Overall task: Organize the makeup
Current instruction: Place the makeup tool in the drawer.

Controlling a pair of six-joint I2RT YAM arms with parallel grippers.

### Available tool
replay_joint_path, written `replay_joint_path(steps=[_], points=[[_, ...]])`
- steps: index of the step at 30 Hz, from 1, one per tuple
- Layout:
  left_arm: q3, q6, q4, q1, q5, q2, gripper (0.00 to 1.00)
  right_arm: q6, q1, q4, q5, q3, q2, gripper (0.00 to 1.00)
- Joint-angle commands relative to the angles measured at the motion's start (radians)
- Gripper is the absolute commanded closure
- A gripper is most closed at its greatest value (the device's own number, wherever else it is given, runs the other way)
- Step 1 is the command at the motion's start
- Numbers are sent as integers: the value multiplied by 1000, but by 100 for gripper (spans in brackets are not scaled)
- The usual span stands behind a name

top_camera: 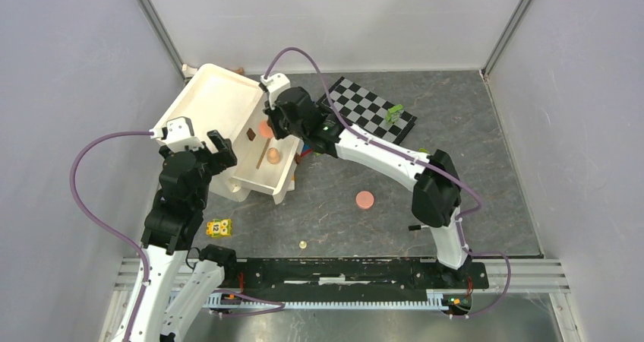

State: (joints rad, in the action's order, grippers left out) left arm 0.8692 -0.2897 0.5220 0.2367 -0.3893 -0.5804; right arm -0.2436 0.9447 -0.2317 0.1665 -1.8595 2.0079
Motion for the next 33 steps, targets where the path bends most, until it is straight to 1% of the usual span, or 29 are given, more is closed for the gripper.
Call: replay_joint_path(steps=[1,7,17,22,25,30,33], points=[[1,-2,-26,-7,7,8,9,34,7,-18,-28,-90,64,100],[1,-1,-27,-8,7,11,9,51,24,-44,-56,-81,89,100],[1,-2,-27,-8,7,13,9,94,39,-72,37,-54,98,99],[1,-2,-26,-8,6,13,9,107,43,-82,45,-52,104,98],[1,-1,-25,-8,7,14,9,116,43,-97,96,-55,108,98],[1,-1,-25,-8,7,16,9,113,45,-122,251,-60,110,97],[1,-1,-26,-8,6,15,9,123,45,-131,290,-67,115,97]])
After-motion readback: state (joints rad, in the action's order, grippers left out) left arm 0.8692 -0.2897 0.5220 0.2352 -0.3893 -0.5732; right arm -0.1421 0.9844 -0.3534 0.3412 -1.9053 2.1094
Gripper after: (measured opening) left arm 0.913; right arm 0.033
